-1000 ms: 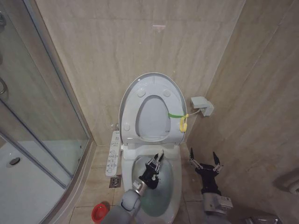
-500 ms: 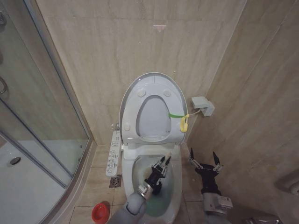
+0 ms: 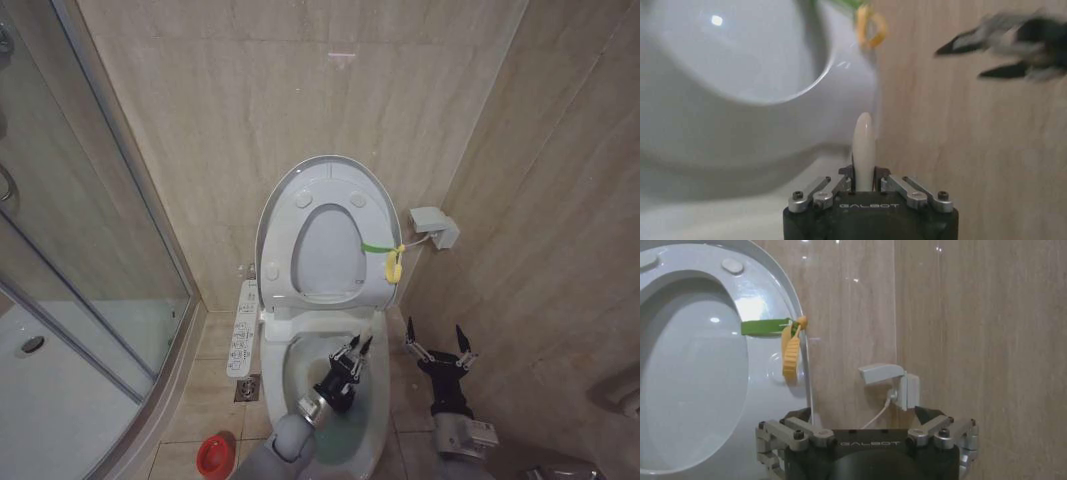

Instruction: Open the toilet lid, clean the toilet bowl with a toilet brush, close the toilet lid, and flush.

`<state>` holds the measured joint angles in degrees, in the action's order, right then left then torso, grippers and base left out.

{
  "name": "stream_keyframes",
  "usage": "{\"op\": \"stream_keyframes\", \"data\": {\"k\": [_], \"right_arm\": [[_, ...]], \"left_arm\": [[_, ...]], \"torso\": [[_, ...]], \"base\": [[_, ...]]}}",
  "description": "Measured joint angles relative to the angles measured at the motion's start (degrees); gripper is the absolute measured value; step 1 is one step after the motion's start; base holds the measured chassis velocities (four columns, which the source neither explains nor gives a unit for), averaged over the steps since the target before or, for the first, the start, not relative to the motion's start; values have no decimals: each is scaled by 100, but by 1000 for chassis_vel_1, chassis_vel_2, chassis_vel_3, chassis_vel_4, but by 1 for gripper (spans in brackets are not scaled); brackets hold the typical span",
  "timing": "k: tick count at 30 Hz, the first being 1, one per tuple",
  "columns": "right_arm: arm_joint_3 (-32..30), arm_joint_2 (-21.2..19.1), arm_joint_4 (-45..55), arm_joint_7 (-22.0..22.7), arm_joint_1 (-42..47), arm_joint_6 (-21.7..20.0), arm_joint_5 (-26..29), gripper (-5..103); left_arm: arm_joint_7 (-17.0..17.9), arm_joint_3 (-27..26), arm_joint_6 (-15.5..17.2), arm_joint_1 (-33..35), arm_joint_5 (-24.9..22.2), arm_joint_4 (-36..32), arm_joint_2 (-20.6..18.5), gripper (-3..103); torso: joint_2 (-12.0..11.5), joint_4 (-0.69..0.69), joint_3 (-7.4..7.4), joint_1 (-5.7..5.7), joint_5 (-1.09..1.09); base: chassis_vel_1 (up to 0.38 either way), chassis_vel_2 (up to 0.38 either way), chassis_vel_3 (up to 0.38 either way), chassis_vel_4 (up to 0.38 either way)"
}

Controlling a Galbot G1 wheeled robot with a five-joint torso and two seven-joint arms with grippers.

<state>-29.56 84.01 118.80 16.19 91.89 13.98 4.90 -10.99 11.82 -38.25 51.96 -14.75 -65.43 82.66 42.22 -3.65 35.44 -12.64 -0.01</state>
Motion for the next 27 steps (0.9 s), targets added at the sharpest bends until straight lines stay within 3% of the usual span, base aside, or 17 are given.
{"op": "stream_keyframes", "data": {"k": [4, 9, 14, 19, 22, 25, 27], "right_arm": [[0, 0, 0, 0, 0, 0, 0, 100], [0, 0, 0, 0, 0, 0, 0, 100], [0, 0, 0, 0, 0, 0, 0, 100], [0, 0, 0, -1, 0, 0, 0, 100], [0, 0, 0, 0, 0, 0, 0, 100], [0, 0, 0, 0, 0, 0, 0, 100], [0, 0, 0, 0, 0, 0, 0, 100]], "left_arm": [[132, -134, 178, -90, 46, 51, -57, 19], [131, -23, 7, -25, 79, -476, -25, 19], [148, 53, 42, -2, 175, -455, 5, 19], [415, 7, 672, -14, -41, -142, -108, 19], [501, -14, 797, -14, -127, -204, -143, 19], [523, -28, 696, -2, -7, -325, -147, 19], [506, -12, 395, 2, 191, -463, -108, 19]], "torso": [[0, 0, 0, 0, 2], [0, -2, 0, 0, 1], [0, -2, 0, 0, -1], [0, 0, 0, 0, 0], [0, -1, 0, 0, 0], [0, 0, 0, 0, 1], [0, 0, 1, 0, 2]], "base": [[0, 0, 0, 0], [0, 0, 0, 0], [0, 0, 0, 0], [0, 0, 0, 0], [0, 0, 0, 0], [0, 0, 0, 0], [0, 0, 0, 0]]}}
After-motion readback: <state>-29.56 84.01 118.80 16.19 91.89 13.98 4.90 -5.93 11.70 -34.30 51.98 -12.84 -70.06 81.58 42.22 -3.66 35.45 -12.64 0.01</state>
